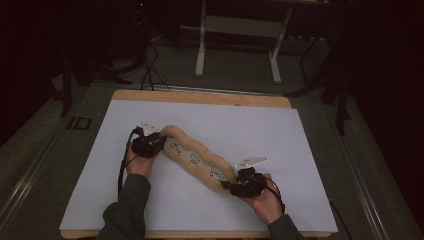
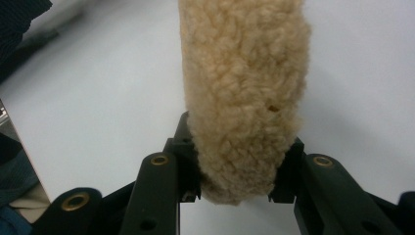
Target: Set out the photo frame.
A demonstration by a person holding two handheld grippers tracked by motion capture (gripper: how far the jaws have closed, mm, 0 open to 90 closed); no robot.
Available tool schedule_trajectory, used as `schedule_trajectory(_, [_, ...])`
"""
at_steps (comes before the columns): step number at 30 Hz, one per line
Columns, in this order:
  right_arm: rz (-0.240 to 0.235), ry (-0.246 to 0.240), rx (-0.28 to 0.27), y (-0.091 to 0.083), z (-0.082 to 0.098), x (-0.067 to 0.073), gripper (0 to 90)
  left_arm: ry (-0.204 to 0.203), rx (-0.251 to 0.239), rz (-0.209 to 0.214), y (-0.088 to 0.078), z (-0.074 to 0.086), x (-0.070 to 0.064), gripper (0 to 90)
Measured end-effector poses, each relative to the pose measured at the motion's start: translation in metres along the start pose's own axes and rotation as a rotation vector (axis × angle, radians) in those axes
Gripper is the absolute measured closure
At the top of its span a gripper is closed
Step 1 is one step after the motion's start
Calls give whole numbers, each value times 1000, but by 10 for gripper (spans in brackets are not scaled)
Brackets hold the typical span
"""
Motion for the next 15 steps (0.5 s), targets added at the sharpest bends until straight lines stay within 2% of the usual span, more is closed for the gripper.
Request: schedule_trajectory(15, [15, 14, -24, 0, -10, -15, 659, -21, -13, -31, -9, 0, 2, 732])
Point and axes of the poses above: each handheld gripper's, and its own axes: y roughly forward along the jaws, z roughly out of its underside, x roughly to its left, the point moved 8 cm from there along y, roughly forward along the jaws, and after that the axes turned 10 degrees about z, right-handed, at the moved point
